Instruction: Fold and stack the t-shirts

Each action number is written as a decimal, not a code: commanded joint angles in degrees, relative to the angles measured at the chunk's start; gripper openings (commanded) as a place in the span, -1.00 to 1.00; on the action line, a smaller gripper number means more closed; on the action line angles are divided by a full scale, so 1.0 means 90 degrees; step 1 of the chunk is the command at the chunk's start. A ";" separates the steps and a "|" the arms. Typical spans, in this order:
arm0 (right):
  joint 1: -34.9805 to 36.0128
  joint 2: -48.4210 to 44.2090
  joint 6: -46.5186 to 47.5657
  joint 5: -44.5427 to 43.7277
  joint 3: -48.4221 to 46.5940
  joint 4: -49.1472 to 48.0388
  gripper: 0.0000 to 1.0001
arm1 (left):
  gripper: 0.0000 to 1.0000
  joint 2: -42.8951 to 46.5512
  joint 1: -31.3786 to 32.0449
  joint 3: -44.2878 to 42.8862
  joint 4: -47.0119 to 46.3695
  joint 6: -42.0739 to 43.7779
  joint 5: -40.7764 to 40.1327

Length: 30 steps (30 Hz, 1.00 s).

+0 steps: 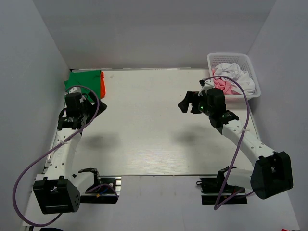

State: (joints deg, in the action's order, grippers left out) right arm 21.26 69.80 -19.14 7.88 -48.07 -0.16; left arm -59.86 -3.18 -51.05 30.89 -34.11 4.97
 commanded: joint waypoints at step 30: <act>-0.2282 0.4663 0.2387 -0.3288 -0.6190 0.3035 0.81 | 1.00 -0.0224 0.0021 0.0115 0.0102 0.0030 -0.0210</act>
State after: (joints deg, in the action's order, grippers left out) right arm 2.48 108.53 -4.78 -16.45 -98.63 21.08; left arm -60.71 -3.18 -50.09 30.11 -34.11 6.37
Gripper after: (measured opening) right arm 0.904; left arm 0.996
